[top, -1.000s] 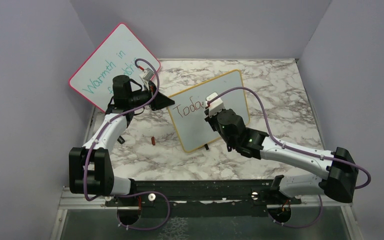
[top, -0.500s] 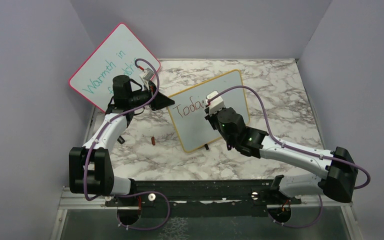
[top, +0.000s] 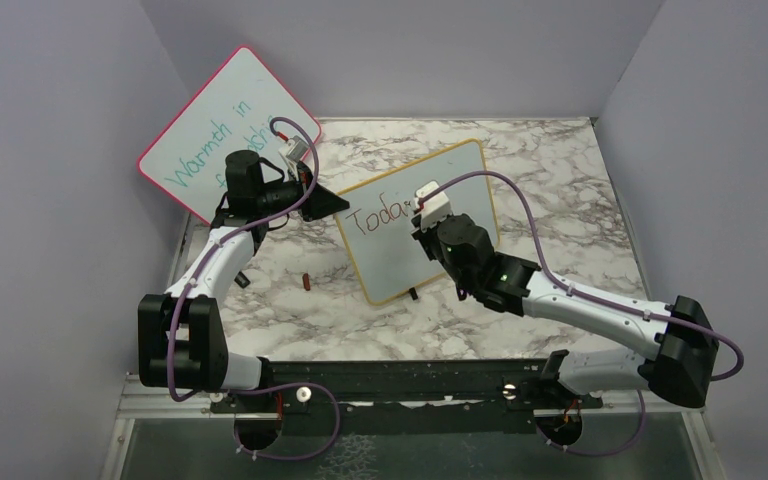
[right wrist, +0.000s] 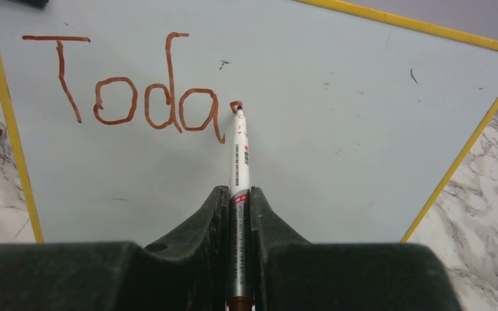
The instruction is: Write a sentence on the whiteboard
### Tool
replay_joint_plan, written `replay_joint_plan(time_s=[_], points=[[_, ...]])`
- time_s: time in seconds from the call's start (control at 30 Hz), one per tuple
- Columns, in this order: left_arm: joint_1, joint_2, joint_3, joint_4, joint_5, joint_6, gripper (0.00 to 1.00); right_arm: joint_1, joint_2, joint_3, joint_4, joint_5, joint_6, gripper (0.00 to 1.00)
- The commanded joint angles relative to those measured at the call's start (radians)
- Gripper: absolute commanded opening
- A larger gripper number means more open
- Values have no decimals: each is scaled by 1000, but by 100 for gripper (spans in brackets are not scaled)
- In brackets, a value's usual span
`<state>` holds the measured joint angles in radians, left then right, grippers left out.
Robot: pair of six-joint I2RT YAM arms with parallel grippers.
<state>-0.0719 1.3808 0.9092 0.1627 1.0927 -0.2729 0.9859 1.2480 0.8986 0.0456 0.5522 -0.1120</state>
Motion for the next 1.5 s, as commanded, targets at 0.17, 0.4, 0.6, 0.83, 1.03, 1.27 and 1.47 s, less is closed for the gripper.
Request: replay_joint_plan(time_s=[0.17, 0.4, 0.6, 0.83, 1.03, 1.27, 1.47], points=[[-6, 27, -7, -65, -17, 92, 0, -7, -12, -8, -85, -26, 17, 0], [-5, 28, -7, -68, -20, 93, 0, -7, -10, -9, -86, 13, 15, 1], [-5, 28, -7, -69, -24, 95, 0, -8, -17, -16, -90, 40, 15, 1], [-5, 26, -7, -71, -23, 95, 0, -7, -17, -10, -79, 40, 11, 0], [-5, 26, -7, -71, -24, 95, 0, -8, -19, -10, -77, 53, 11, 1], [-6, 26, -7, -70, -24, 95, 0, -9, -19, -10, -55, 64, -1, 1], [-5, 26, -7, -70, -24, 95, 0, -12, -8, 4, -4, 63, -22, 1]])
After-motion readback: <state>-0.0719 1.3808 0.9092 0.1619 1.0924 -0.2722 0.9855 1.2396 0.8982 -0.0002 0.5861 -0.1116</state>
